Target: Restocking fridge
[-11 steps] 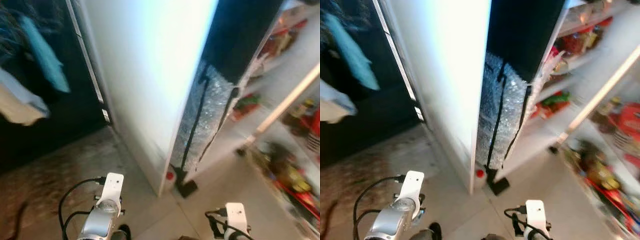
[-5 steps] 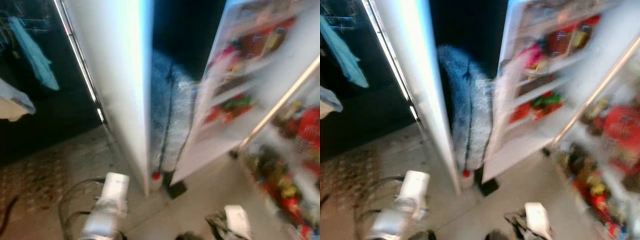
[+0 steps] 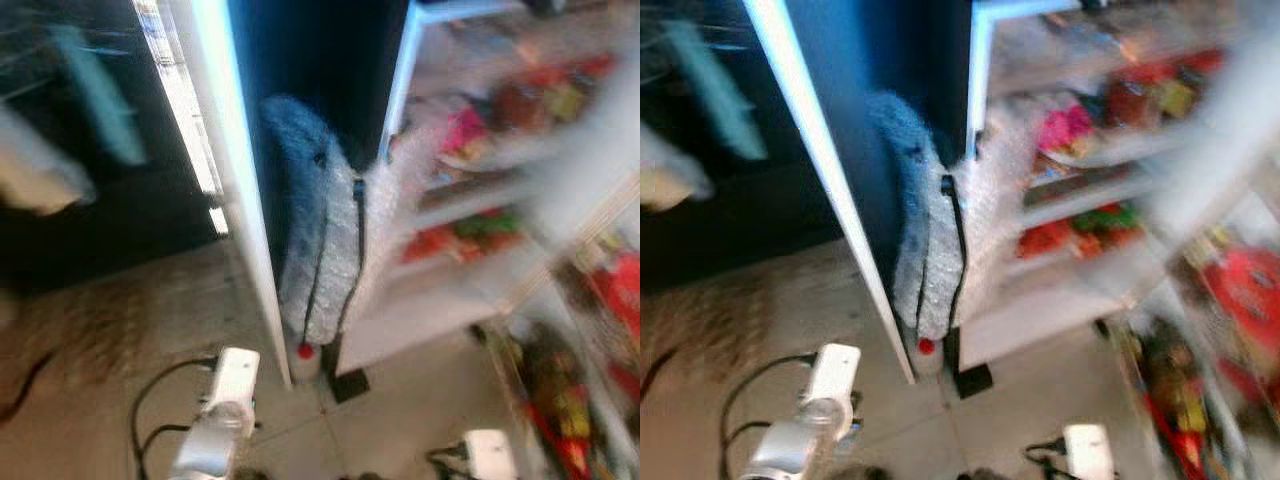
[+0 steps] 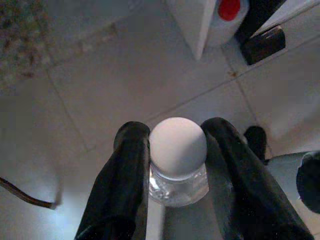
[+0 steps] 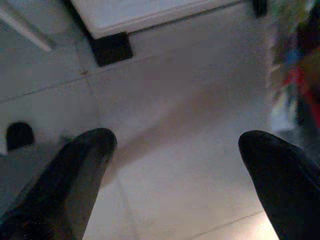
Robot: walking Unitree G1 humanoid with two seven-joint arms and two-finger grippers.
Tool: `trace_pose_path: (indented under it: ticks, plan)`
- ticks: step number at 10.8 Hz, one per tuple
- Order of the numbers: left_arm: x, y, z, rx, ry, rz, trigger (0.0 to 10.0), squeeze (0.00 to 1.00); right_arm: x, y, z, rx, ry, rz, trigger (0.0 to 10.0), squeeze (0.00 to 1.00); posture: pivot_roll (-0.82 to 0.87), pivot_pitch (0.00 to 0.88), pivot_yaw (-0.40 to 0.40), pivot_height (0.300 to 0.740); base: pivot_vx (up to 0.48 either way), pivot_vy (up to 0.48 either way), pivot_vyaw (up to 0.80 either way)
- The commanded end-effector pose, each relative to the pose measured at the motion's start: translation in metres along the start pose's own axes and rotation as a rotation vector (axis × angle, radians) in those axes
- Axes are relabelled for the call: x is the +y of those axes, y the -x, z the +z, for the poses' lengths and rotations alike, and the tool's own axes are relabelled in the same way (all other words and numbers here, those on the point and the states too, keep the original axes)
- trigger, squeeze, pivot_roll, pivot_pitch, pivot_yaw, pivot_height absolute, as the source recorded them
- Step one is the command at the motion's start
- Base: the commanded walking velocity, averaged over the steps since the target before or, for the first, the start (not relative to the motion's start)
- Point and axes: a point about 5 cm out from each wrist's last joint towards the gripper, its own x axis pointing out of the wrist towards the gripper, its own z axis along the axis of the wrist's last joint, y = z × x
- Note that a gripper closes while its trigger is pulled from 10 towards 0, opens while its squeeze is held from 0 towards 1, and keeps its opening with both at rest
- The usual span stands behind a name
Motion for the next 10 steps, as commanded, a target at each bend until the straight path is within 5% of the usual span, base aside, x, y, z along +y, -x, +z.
trace_pose_path:
  ticks: [1,5,10]
  plan:
    - [0.003,0.0,-0.007,0.027,-0.01,0.016,10.0,0.0,0.001,0.003,-0.012,0.036,-0.024,0.005,10.0,0.0,-0.12,0.198,-0.066,0.74,0.0,-0.296,0.0]
    - [0.003,0.0,-0.007,0.029,-0.009,0.018,10.0,0.0,0.004,0.004,-0.015,0.057,-0.038,0.011,10.0,0.0,-0.12,0.197,-0.065,0.74,0.0,-0.277,0.0]
    - [0.004,0.0,-0.007,0.032,-0.008,0.023,10.0,0.0,0.004,0.008,-0.025,0.08,-0.043,0.017,10.0,0.0,-0.12,0.195,-0.062,0.74,0.0,0.0,0.0]
